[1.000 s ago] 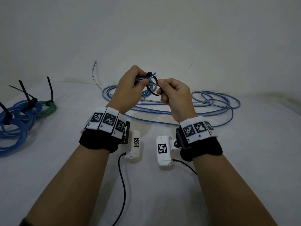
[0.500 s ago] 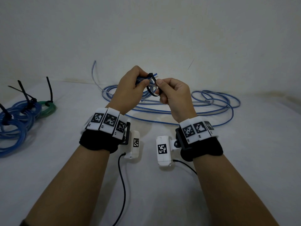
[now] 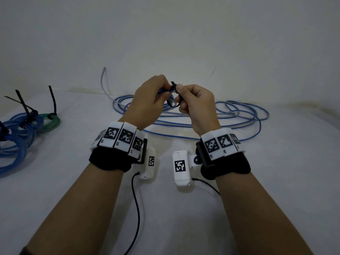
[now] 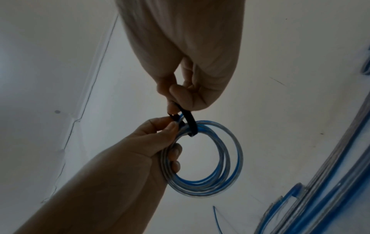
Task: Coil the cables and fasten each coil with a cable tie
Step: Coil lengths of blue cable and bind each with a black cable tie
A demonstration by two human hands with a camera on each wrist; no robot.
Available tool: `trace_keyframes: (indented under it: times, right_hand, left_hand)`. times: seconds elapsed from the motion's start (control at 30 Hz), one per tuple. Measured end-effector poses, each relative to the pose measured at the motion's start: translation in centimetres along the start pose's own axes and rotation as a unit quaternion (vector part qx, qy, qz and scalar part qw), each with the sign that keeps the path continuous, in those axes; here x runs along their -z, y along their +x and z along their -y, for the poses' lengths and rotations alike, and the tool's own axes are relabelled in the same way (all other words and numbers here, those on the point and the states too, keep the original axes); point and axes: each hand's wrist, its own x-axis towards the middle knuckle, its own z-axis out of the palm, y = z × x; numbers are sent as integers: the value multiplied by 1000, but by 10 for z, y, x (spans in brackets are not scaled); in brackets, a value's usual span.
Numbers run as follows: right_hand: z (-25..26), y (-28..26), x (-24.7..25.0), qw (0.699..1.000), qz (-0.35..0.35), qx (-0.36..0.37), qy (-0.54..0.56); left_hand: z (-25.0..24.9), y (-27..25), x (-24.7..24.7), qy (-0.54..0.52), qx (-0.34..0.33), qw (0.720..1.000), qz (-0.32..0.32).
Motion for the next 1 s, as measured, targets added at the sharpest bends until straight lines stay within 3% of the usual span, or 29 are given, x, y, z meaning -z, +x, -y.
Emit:
trace_keyframes:
  times: [0.23, 0.4, 0.6, 0.7, 0.87, 1.0]
  right_hand:
    - [7, 3, 1, 998, 60, -2, -26]
    - [19, 18, 6, 994, 52, -81, -53]
    - [18, 49, 11, 976, -52, -70, -199]
    - [14, 60, 24, 964, -95, -73, -236]
    - [11, 38, 25, 990, 35, -109, -87]
    - [13, 27, 15, 992, 95, -62, -52]
  left_hand:
    - [-3, 0, 0, 4, -6, 1000, -1]
    - [-2, 1, 2, -18, -4, 1000, 25]
    - [-10, 0, 1, -77, -5, 993, 89]
    - [-17, 2, 3, -161, -11, 984, 71]
    - [-9, 3, 0, -160, 80, 984, -12]
    - [-4, 3, -6, -167, 159, 972, -52]
